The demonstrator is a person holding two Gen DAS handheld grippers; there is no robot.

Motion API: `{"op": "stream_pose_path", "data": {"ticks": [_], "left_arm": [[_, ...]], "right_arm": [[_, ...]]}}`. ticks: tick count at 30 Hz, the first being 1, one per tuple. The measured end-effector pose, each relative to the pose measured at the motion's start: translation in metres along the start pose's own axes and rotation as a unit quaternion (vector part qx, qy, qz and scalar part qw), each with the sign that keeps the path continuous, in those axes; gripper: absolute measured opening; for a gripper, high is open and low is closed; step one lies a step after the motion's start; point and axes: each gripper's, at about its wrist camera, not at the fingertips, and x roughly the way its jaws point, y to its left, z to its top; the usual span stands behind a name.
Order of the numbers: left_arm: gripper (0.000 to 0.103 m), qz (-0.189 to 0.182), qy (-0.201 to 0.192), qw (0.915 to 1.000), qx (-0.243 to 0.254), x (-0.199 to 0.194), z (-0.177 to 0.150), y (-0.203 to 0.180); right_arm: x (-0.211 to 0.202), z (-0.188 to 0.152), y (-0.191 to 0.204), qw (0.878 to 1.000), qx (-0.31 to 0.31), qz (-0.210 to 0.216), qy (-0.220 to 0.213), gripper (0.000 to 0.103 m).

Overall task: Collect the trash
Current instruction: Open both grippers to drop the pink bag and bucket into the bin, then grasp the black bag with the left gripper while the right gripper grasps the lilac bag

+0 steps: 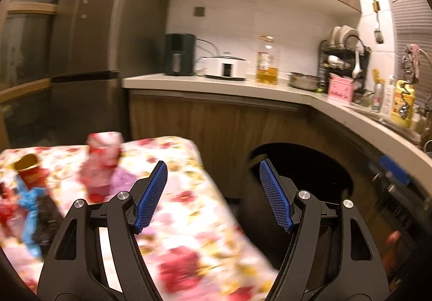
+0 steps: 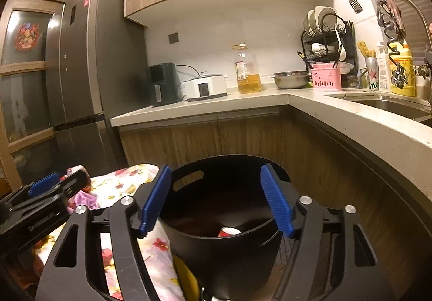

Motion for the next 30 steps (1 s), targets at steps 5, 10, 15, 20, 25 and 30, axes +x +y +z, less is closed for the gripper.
{"op": "stream_pose_path", "data": {"ticks": [5, 10, 15, 20, 25, 30], "left_arm": [[0.069, 0.076, -0.011, 0.997, -0.007, -0.029, -0.015, 0.045], [0.069, 0.131, -0.001, 0.9913, -0.011, -0.046, -0.03, 0.088], [0.069, 0.163, 0.016, 0.986, -0.033, -0.053, -0.046, 0.131], [0.069, 0.172, 0.022, 0.9838, -0.046, -0.056, -0.052, 0.159], [0.062, 0.168, 0.034, 0.9836, -0.057, -0.044, -0.053, 0.173], [0.049, 0.157, 0.06, 0.9839, -0.059, -0.025, -0.054, 0.179]], "right_arm": [[-0.012, 0.0, 0.021, 1.0, -0.003, 0.016, -0.003, 0.074], [-0.019, -0.006, 0.051, 0.999, -0.013, 0.046, 0.001, 0.076], [-0.022, -0.017, 0.086, 0.997, -0.02, 0.079, 0.013, 0.077], [-0.02, -0.029, 0.118, 0.994, -0.031, 0.103, 0.026, 0.077], [-0.014, -0.037, 0.139, 0.991, -0.041, 0.119, 0.037, 0.076], [-0.003, -0.045, 0.157, 0.989, -0.05, 0.129, 0.047, 0.076]]}}
